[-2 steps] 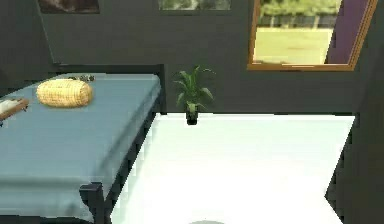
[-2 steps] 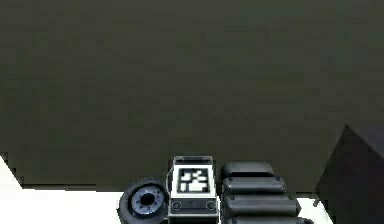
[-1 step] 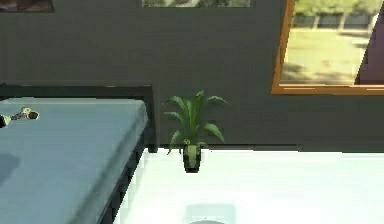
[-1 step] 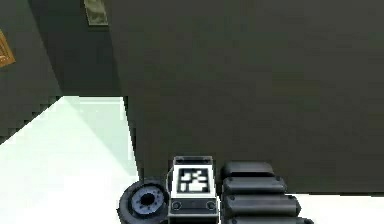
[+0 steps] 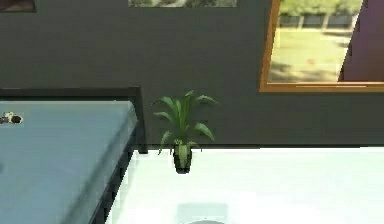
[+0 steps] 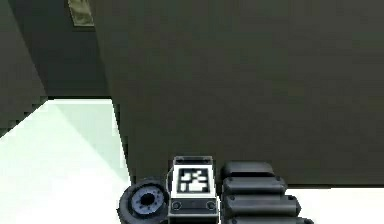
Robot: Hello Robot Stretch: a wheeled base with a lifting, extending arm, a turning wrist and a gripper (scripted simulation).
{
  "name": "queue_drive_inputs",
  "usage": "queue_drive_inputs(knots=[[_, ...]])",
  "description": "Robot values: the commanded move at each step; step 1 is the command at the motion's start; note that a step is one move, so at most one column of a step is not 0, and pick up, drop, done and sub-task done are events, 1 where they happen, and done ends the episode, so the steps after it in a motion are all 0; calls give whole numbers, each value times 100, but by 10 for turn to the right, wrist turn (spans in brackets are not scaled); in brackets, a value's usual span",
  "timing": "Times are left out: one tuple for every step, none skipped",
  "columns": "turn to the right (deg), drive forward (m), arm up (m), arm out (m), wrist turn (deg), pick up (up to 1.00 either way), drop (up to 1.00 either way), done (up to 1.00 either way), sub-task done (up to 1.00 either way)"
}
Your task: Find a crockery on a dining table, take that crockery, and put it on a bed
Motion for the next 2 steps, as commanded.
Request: queue_drive_inputs(knots=[[0,95,0,0,0,0,0,0,0],[-60,0,0,0,0,0,0,0,0]])
